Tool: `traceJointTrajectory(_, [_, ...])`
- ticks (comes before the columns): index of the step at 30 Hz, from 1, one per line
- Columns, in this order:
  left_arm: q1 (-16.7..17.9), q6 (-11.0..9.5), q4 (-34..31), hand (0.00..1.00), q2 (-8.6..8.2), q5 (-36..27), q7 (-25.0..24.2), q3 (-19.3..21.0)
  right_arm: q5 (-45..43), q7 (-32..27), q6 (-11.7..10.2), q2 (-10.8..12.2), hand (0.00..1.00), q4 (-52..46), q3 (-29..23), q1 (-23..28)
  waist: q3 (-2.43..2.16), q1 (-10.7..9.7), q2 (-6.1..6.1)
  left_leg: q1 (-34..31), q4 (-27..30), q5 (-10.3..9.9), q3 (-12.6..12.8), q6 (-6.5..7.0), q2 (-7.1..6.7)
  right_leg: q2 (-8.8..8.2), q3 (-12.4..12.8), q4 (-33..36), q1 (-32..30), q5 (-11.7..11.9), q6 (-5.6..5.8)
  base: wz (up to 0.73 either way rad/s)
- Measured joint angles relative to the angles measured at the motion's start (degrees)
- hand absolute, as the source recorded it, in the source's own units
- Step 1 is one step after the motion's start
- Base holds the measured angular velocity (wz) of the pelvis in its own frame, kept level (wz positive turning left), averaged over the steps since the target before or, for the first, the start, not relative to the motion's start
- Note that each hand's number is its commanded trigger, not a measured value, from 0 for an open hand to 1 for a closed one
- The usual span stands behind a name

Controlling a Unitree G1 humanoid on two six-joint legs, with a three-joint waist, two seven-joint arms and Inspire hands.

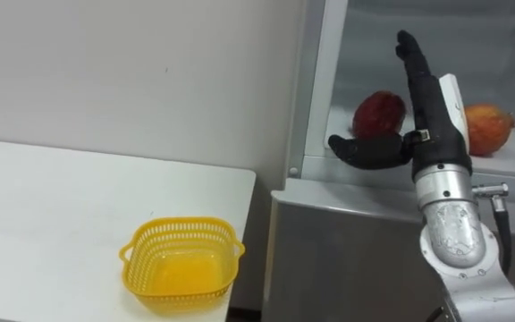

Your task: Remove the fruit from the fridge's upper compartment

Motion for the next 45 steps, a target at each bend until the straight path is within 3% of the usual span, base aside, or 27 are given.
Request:
traceJointTrajectory(4, [0.3, -0.1, 0.0, 0.00, 0.04, 0.0, -0.1, 0.4, 0.0, -1.7, -0.1, 0.0, 0.00, -1.4, -1.6, 0.0, 0.09, -0.1, 0.31, -0.7, 0.1, -0.1, 0.0, 0.09, -0.04, -0.03, 0.0, 0.0, -0.2, 0.0, 0.00, 0.00])
traceJointTrajectory(11, [0.7, -0.1, 0.0, 0.00, 0.04, -0.6, 0.3, 0.9, 0.7, -3.7, -0.2, 0.0, 0.00, -5.0, -2.7, 0.0, -0.57, -0.1, 1.27, -0.7, -0.1, 0.0, 0.0, 0.08, -0.04, 0.00, 0.0, 0.1, -0.8, 0.0, -0.04, 0.00])
traceJointTrajectory(18, [0.8, -0.1, 0.0, 0.00, 0.04, -0.7, 0.5, 0.9, 1.1, -4.7, -0.2, 0.0, 0.00, -5.2, -2.7, 0.0, -0.51, -0.1, 1.22, -0.7, -0.2, 0.0, 0.0, 0.07, -0.04, 0.00, 0.0, 0.1, -0.8, 0.0, -0.05, 0.00])
traceJointTrajectory(26, [0.3, 0.0, 0.0, 0.00, 0.02, 0.0, 0.3, 1.0, 1.1, -4.0, -0.1, -0.4, 0.00, -2.3, -2.7, 0.0, 0.27, -0.2, 0.69, -1.2, 0.1, 0.0, 0.0, 0.08, -0.04, 0.00, 0.1, 0.0, -0.8, 0.0, -0.05, 0.00])
traceJointTrajectory(32, [0.1, 0.4, -0.5, 0.00, 0.02, 0.4, 0.2, 1.1, 0.7, -3.1, 0.0, -1.2, 0.00, -0.7, -2.7, 0.0, 0.10, 0.3, 0.39, -1.8, 0.2, 0.0, -0.6, 0.07, -0.07, 0.05, -0.7, 0.0, -1.2, 0.0, -0.05, 0.06])
traceJointTrajectory(36, [0.1, 1.5, -1.5, 0.00, 0.11, 0.7, 0.2, 1.0, 1.0, -2.6, 1.4, -1.3, 0.00, 0.8, -2.5, -0.1, -0.14, 0.7, 0.04, -1.9, 0.7, 0.0, -1.2, 0.06, -0.13, 0.08, -1.5, 0.0, -1.1, 0.0, -0.05, 0.07])
traceJointTrajectory(40, [0.1, 2.5, -1.8, 0.00, 0.29, 0.7, 0.2, 1.0, 3.1, -1.0, 4.1, -1.5, 0.00, 5.3, -0.3, -4.2, -0.34, 0.9, -0.25, -1.7, 0.7, 0.0, -1.2, 0.05, -0.14, 0.09, -1.5, 0.0, -0.9, 0.0, -0.05, 0.01])
traceJointTrajectory(45, [0.2, 3.0, -1.8, 0.00, 0.30, 1.2, 0.8, 1.1, 5.0, 1.3, 4.9, -3.2, 0.00, 9.9, 1.2, -8.0, -0.67, 1.3, -0.80, -1.7, 0.7, 0.0, -1.5, 0.05, -0.20, 0.09, -1.6, 0.0, -0.7, 0.0, -0.05, 0.03])
